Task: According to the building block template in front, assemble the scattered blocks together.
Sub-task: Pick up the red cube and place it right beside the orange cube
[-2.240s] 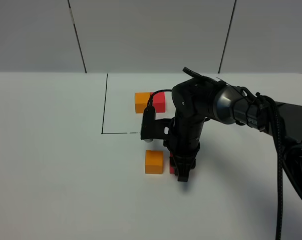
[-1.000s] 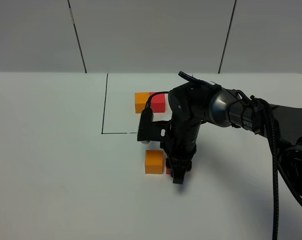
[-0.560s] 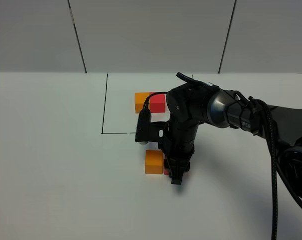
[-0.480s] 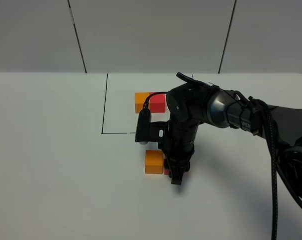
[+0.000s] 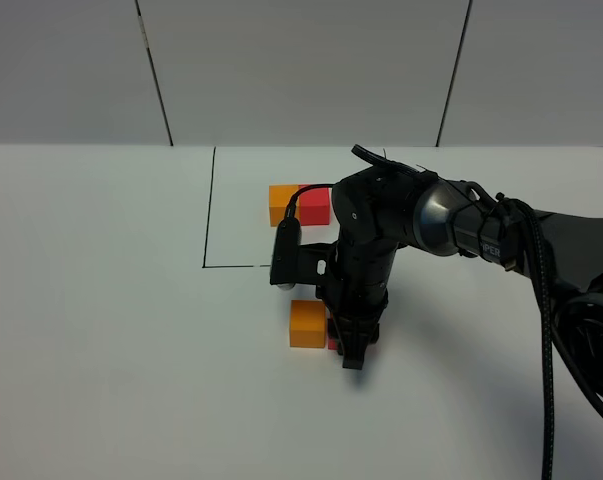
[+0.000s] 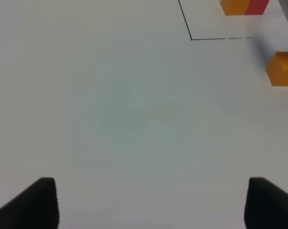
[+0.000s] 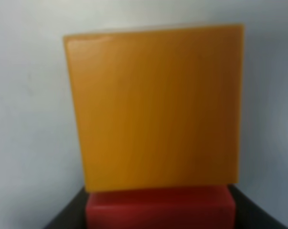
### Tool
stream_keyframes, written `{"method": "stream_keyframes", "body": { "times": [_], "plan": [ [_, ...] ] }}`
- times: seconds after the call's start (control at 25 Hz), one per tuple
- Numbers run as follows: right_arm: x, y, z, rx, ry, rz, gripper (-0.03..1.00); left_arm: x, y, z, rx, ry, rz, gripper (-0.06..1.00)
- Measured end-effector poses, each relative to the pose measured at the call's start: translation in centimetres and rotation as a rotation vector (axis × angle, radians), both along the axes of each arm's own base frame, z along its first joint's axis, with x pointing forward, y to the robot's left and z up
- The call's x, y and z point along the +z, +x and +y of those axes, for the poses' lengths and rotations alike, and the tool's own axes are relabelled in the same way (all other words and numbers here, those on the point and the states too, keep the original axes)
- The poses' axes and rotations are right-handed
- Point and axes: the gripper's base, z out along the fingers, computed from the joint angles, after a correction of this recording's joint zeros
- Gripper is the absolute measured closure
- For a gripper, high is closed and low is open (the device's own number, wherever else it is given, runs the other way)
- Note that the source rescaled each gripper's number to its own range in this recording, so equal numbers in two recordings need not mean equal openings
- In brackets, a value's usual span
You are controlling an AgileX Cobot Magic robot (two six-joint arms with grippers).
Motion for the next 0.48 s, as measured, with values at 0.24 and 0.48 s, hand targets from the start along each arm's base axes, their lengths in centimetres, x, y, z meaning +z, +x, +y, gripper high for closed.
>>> {"method": "stream_keyframes", "body": {
  "times": [0.24, 0.48],
  "plan": [
    [-0.01, -0.06, 0.45, 0.013, 0.009, -0.019, 0.97, 0.0, 0.0, 0.0, 0.0, 0.0, 0.0, 0.28],
    [-0.06, -0.05, 0.45, 0.014, 0.009, -0.02, 0.97, 0.0, 0.0, 0.0, 0.0, 0.0, 0.0, 0.28]
  ]
}}
